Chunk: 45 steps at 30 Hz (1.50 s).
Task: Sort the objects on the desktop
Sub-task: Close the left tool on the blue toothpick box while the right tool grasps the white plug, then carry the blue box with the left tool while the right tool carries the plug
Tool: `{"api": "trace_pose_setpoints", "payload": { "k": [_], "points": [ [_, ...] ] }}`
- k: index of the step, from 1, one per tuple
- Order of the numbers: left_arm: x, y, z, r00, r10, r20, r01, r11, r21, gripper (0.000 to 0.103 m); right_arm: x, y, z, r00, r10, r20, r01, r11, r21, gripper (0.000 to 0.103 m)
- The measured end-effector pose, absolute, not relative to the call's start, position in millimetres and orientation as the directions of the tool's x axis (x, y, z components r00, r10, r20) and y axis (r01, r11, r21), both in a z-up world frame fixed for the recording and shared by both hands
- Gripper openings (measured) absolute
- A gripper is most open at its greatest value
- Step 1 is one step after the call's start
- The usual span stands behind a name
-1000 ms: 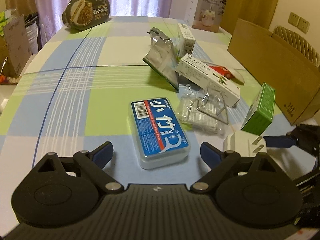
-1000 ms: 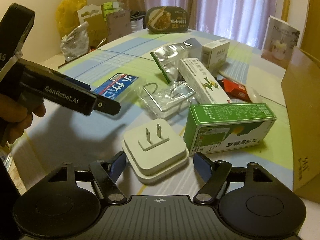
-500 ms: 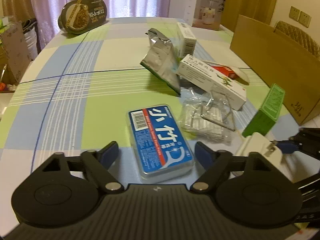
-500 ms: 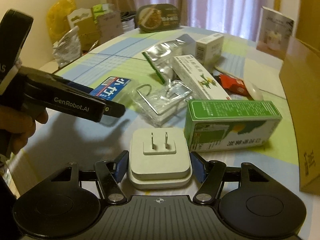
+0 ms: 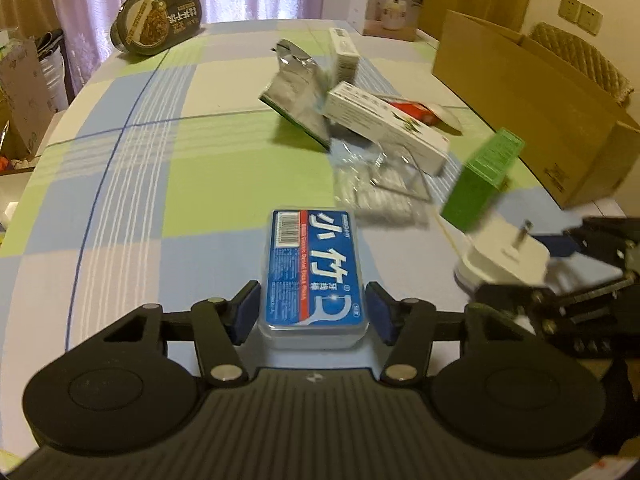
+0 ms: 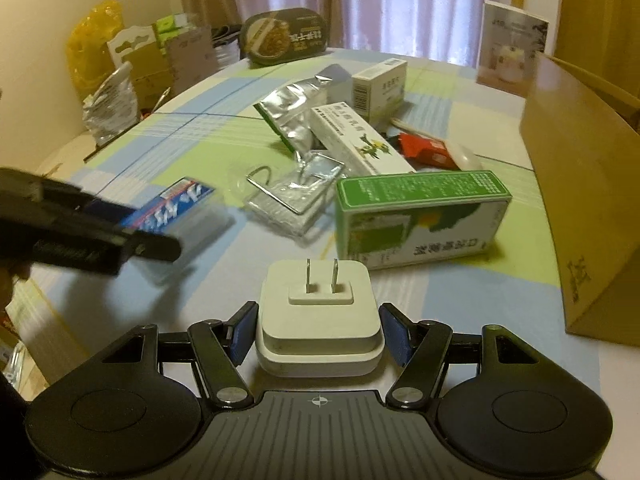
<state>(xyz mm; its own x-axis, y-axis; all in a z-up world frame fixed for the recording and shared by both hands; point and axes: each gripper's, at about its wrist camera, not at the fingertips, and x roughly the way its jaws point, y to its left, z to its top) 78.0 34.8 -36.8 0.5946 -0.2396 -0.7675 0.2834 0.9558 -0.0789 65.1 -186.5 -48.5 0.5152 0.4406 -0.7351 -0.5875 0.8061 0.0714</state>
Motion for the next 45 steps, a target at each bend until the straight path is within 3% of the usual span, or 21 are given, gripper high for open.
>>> {"api": "trace_pose_setpoints", "payload": {
  "k": [4, 9, 14, 22, 34, 45],
  "points": [
    [81, 30, -37, 0.599, -0.227, -0.768, 0.285, 0.957, -0.06, 0.058, 63, -186, -47, 0.531, 0.438, -0.725, -0.585, 0.809, 0.059, 0.063],
    [89, 23, -41, 0.603, -0.21, -0.769, 0.289, 0.957, -0.034, 0.058, 64, -186, -50, 0.529, 0.433, -0.729, -0.589, 0.807, 0.052, 0.065],
    [93, 13, -45, 0.598, -0.176, -0.782, 0.312, 0.95, 0.025, 0.052, 66, -185, -55, 0.521, 0.433, -0.736, -0.584, 0.809, 0.062, 0.065],
    [92, 14, -41, 0.613, -0.147, -0.776, 0.3, 0.952, 0.057, 0.052, 66, -179, -54, 0.526, 0.412, -0.744, -0.597, 0.802, 0.022, 0.062],
    [87, -2, 0, 0.669, -0.192, -0.718, 0.312, 0.949, 0.036, 0.051, 65, -188, -30, 0.582, 0.429, -0.691, -0.558, 0.828, 0.044, 0.061],
    [106, -52, 46, 0.709, -0.293, -0.641, 0.406, 0.913, 0.031, 0.051, 82, -232, 18, 0.715, 0.38, -0.587, -0.444, 0.895, 0.04, 0.061]
  ]
}}
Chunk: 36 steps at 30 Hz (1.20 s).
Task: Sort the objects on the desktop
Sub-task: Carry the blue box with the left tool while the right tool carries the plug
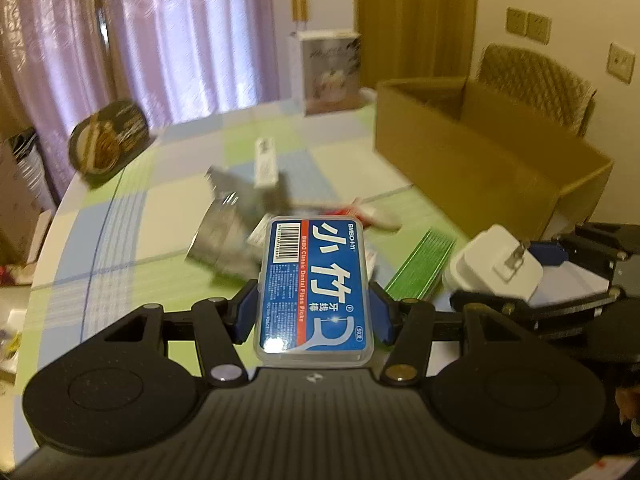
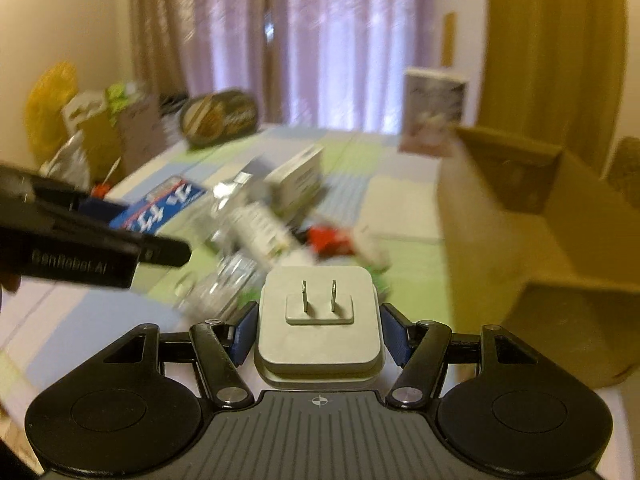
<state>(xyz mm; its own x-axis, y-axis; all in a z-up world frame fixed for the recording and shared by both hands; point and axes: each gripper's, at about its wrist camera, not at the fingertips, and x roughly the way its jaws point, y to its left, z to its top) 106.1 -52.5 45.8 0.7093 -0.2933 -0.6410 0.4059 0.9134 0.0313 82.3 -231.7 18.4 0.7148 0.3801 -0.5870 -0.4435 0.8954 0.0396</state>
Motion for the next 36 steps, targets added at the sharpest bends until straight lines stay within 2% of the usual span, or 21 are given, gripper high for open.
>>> {"api": "trace_pose_setpoints", "payload": {
  "k": [5, 12, 20, 26, 36],
  "points": [
    [116, -88, 77, 0.728, -0.363, -0.581, 0.465, 0.885, 0.029, 0.051, 107, -265, 57, 0.783, 0.334, -0.524, -0.377, 0.926, 0.027, 0.061],
    [142, -151, 102, 0.694, -0.478, -0.538, 0.562, 0.827, -0.01, 0.051, 149, -327, 95, 0.836, 0.234, -0.497, -0.275, 0.961, -0.01, 0.061],
    [182, -225, 99, 0.605, -0.573, -0.553, 0.662, 0.748, -0.052, 0.051, 195, -374, 96, 0.796, 0.146, -0.587, -0.188, 0.982, -0.011, 0.061],
    [211, -253, 83, 0.544, -0.608, -0.578, 0.703, 0.706, -0.082, 0.051, 213, -392, 80, 0.763, 0.121, -0.635, -0.168, 0.986, -0.014, 0.061],
    [236, -288, 57, 0.475, -0.611, -0.633, 0.773, 0.633, -0.031, 0.052, 230, -405, 55, 0.713, 0.071, -0.697, -0.172, 0.982, -0.075, 0.061]
  ]
}}
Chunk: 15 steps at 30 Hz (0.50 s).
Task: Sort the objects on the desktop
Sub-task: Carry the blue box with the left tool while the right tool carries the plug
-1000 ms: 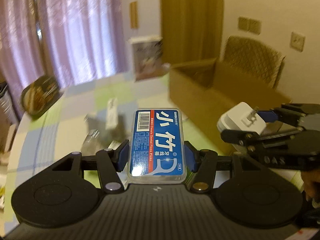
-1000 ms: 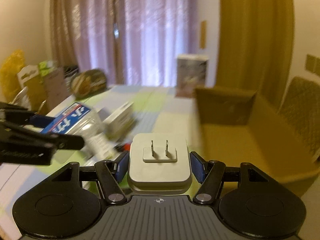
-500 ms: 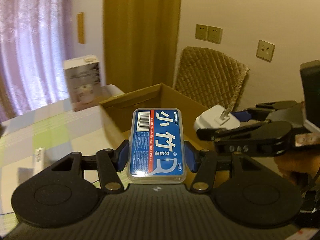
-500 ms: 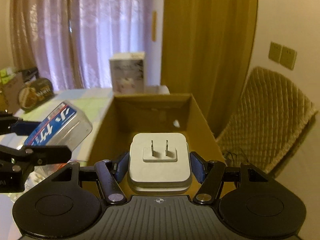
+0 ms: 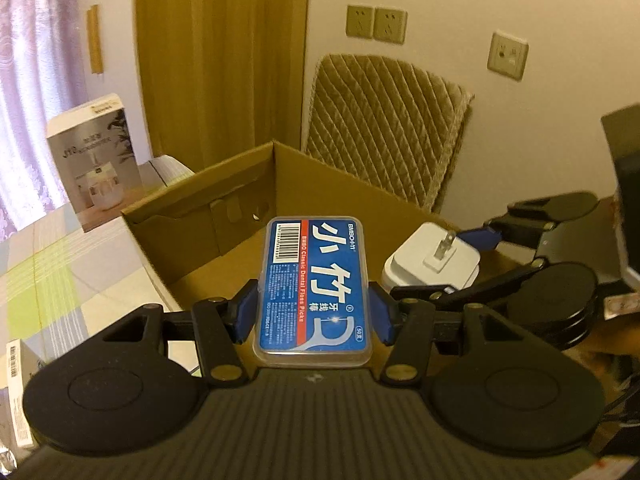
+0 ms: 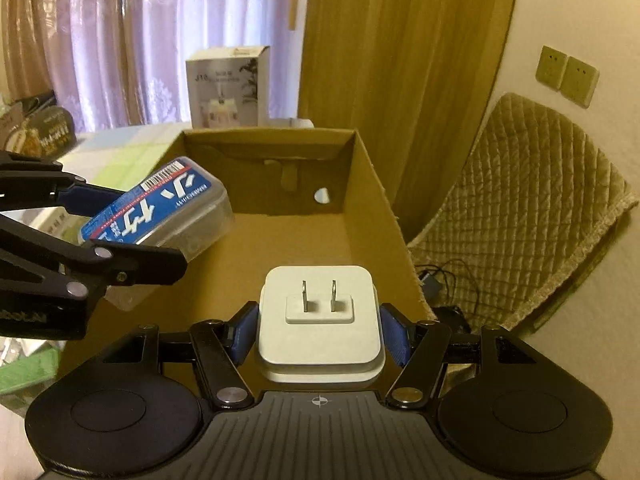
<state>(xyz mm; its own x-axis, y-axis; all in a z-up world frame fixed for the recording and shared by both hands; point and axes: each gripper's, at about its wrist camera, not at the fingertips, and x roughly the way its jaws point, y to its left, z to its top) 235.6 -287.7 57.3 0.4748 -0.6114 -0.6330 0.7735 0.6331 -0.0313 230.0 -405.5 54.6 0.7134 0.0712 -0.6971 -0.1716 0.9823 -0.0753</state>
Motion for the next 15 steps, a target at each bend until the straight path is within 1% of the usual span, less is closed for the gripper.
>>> {"api": "trace_pose_setpoints", "payload": {
  "k": [4, 10, 15],
  "points": [
    [238, -294, 48, 0.467, -0.597, -0.653, 0.788, 0.615, 0.001, 0.051, 233, -399, 50, 0.696, 0.058, -0.716, -0.195, 0.974, -0.111, 0.061],
    [241, -295, 46, 0.453, -0.598, -0.661, 0.84, 0.534, 0.094, 0.052, 235, -391, 39, 0.654, 0.046, -0.755, -0.256, 0.953, -0.164, 0.061],
    [243, -296, 35, 0.43, -0.571, -0.699, 0.874, 0.456, 0.166, 0.052, 237, -396, 31, 0.638, 0.027, -0.77, -0.252, 0.952, -0.175, 0.061]
  ]
}}
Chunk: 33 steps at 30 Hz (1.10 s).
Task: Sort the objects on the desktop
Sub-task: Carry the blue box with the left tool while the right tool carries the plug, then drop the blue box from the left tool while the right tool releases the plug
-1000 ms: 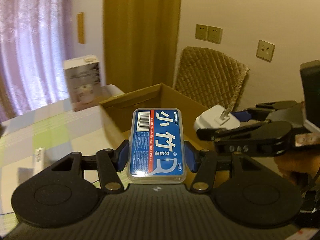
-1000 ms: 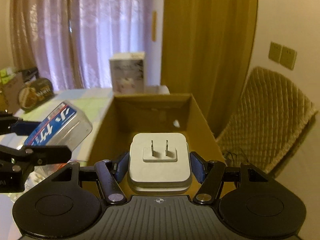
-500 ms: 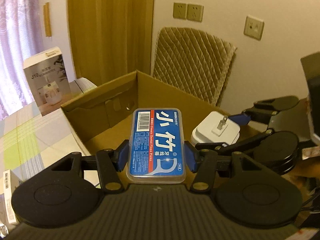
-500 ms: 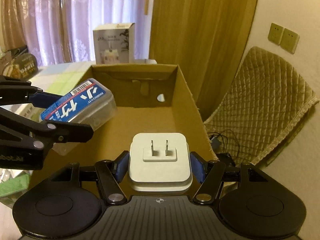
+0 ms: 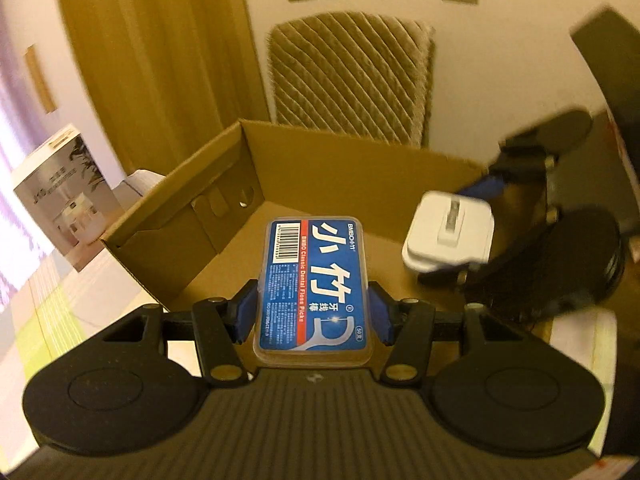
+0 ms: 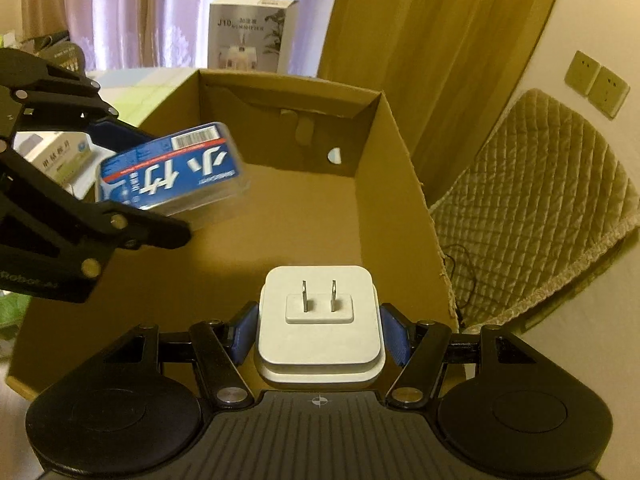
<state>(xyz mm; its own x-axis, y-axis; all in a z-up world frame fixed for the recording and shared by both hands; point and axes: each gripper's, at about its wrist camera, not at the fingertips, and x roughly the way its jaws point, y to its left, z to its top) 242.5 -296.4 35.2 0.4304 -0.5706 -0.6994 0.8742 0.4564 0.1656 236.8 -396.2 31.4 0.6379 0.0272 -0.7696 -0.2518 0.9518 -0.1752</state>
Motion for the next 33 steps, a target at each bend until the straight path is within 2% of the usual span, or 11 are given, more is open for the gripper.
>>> {"api": "trace_pose_setpoints", "payload": {
  "k": [7, 13, 31, 32, 33],
  "points": [
    [234, -306, 25, 0.424, -0.559, -0.712, 0.893, 0.39, 0.225, 0.052, 243, -389, 26, 0.627, 0.015, -0.779, -0.27, 0.942, -0.199, 0.061],
    [234, -307, 16, 0.422, -0.524, -0.74, 0.892, 0.384, 0.238, 0.057, 245, -387, 23, 0.62, 0.02, -0.784, -0.28, 0.94, -0.197, 0.061],
    [228, -289, 30, 0.451, -0.544, -0.708, 0.878, 0.411, 0.244, 0.062, 244, -387, 24, 0.613, 0.062, -0.788, -0.271, 0.953, -0.136, 0.062],
    [228, -288, 30, 0.452, -0.545, -0.707, 0.878, 0.412, 0.244, 0.063, 244, -386, 24, 0.618, 0.072, -0.783, -0.271, 0.954, -0.126, 0.067],
    [228, -287, 30, 0.452, -0.546, -0.705, 0.878, 0.413, 0.243, 0.063, 243, -384, 24, 0.623, 0.059, -0.78, -0.267, 0.953, -0.142, 0.078]
  ]
}}
